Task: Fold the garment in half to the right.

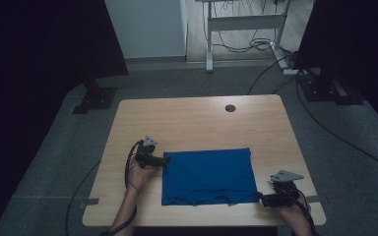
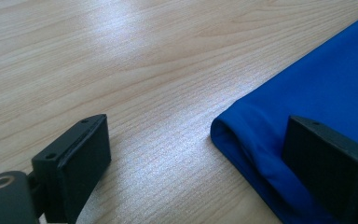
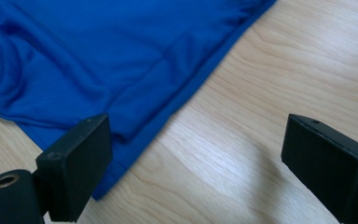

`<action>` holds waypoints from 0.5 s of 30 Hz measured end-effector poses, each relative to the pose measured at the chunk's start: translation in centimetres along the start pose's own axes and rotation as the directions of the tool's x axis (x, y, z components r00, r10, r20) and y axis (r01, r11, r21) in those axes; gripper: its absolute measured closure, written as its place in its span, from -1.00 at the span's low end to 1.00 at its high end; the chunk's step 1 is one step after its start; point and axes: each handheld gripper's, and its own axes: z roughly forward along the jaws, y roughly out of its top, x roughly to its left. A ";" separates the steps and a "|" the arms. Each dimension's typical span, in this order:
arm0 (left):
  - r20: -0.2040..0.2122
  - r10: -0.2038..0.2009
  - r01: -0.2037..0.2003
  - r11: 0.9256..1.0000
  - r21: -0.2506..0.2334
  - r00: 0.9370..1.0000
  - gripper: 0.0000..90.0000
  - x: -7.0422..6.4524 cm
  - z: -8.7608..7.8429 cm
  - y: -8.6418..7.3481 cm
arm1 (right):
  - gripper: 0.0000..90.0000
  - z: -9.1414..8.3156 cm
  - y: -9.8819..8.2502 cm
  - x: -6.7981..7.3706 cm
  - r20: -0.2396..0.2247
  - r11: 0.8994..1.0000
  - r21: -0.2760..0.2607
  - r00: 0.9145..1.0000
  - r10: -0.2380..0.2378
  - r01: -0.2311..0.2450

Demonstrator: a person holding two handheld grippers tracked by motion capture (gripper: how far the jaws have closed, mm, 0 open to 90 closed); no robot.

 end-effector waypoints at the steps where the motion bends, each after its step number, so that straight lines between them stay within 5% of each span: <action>1: 0.000 0.000 0.000 1.000 0.000 1.000 -0.82 0.0 0.0 0.0 | -0.81 0.1 0.2 0.1 -0.005 1.000 -0.001 1.000 -0.006 0.006; 15: 0.003 0.001 -0.001 1.000 0.000 1.000 -0.82 0.0 0.0 0.0 | -0.81 1.3 2.4 2.0 -0.064 0.998 -0.011 0.996 -0.068 0.068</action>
